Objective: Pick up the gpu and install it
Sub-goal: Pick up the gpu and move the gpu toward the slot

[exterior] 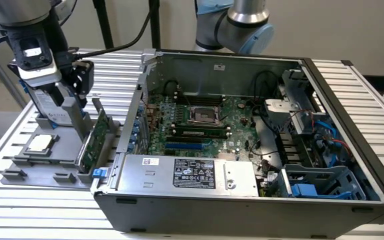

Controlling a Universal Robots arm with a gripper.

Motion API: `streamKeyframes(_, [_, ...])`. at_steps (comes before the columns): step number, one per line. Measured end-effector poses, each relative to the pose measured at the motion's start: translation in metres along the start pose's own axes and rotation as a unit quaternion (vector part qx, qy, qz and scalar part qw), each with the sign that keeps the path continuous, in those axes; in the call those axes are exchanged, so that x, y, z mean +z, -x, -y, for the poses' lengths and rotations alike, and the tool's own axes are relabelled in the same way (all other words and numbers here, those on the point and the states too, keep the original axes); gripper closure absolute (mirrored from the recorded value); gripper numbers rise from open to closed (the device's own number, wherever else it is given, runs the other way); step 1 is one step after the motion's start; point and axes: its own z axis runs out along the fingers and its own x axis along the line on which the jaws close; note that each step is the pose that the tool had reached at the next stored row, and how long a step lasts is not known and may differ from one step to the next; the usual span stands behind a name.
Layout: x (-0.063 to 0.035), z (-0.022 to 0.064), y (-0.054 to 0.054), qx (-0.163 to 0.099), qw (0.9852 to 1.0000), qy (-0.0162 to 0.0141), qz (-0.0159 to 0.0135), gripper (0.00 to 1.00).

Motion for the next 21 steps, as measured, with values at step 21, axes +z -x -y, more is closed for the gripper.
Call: streamKeyframes(21, [0.0377, 0.0112, 0.006, 0.002, 1.0, 0.0, 0.0004, 0.46])
